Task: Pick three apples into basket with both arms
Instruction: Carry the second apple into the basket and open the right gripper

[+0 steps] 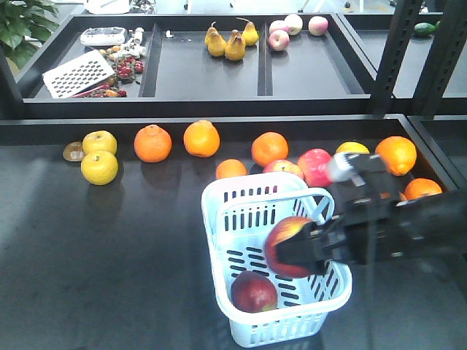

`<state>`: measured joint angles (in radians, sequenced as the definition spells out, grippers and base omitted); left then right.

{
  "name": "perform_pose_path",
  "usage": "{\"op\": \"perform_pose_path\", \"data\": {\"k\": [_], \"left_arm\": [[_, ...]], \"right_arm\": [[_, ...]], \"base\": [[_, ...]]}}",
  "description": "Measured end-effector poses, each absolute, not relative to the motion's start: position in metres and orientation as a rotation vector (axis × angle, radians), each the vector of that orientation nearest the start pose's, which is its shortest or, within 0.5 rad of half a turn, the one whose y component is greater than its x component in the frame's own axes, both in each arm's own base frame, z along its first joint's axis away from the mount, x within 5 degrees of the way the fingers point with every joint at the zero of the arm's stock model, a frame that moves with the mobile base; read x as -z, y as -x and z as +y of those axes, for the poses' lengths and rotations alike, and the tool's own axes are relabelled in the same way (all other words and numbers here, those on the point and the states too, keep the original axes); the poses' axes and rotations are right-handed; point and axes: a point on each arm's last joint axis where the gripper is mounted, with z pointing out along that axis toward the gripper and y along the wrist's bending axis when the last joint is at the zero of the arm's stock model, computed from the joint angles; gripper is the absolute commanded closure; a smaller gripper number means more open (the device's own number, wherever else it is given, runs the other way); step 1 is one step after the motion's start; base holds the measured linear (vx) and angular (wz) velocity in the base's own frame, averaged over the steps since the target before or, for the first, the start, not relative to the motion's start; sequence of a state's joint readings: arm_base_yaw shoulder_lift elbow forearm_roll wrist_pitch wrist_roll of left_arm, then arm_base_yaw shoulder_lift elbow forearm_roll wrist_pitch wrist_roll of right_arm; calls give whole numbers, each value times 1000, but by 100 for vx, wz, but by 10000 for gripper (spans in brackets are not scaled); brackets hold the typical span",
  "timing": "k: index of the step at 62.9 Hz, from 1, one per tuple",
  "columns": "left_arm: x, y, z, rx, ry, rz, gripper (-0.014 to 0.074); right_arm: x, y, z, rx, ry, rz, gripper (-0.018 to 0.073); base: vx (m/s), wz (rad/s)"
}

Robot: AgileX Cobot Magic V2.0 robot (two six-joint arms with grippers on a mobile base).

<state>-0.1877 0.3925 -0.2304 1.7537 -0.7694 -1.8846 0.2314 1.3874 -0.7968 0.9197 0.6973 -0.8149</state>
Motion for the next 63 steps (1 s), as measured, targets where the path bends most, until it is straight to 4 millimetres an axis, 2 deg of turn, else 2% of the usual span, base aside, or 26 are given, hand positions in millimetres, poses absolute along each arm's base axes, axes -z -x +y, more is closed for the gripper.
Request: {"op": "perform_pose_path", "data": {"k": [11, 15, 21, 31, 39, 44, 51, 59, 63], "left_arm": [[-253, -57, -74, 857, -647, 1715, 603], [-253, -57, -74, 857, -647, 1715, 603], [-253, -57, -74, 857, -647, 1715, 603], [-253, -57, -74, 857, -647, 1715, 603], [-253, -57, -74, 857, -647, 1715, 603], [-253, -57, -74, 857, -647, 1715, 603], [-253, -57, -74, 857, -647, 1715, 603], [-253, -57, -74, 857, -647, 1715, 603], [-253, -57, -74, 857, -647, 1715, 603]], "right_arm": [[-221, -256, 111, -709, 492, 2486, -11], [-219, -259, 111, -696, 476, 2487, -90], [-219, -260, 111, -697, 457, 2480, -144], [-219, -260, 111, -701, 448, 2478, -124], [-220, -260, 111, -701, 444, 2477, -48], [-221, -259, 111, -708, 455, 2478, 45], [-232, -250, 109, -698, 502, 2465, 258], [-253, -234, 93, -622, 501, 2476, 578], [-261, -226, 76, -525, 474, 2510, 572]], "base": [[0, 0], [0, 0], [0, 0], [0, 0], [0, 0], [0, 0], [0, 0], [0, 0], [0, 0]]}}
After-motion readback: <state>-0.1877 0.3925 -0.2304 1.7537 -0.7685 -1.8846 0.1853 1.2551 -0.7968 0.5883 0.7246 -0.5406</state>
